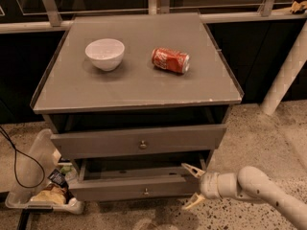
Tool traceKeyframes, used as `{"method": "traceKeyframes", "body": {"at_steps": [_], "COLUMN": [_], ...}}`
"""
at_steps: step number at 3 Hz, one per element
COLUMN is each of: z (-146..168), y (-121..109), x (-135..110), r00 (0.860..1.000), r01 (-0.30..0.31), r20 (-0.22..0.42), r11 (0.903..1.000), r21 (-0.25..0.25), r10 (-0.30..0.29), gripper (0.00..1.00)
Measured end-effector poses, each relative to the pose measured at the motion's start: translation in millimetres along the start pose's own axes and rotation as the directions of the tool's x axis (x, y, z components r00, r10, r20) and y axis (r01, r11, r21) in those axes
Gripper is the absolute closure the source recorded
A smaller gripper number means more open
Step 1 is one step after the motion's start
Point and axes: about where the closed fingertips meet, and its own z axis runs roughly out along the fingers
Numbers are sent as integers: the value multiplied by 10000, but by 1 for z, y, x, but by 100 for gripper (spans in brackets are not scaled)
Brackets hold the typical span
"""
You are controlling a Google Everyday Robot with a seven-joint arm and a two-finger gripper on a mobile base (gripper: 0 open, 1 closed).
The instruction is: Open middle drawer
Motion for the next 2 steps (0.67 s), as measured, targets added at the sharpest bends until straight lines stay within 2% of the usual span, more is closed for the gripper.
{"method": "traceKeyframes", "body": {"at_steps": [2], "z": [8], "y": [5], "x": [6], "r00": [9998], "r01": [-200], "r20": [1], "r11": [9998], "r21": [-43], "r10": [200], "gripper": [0]}}
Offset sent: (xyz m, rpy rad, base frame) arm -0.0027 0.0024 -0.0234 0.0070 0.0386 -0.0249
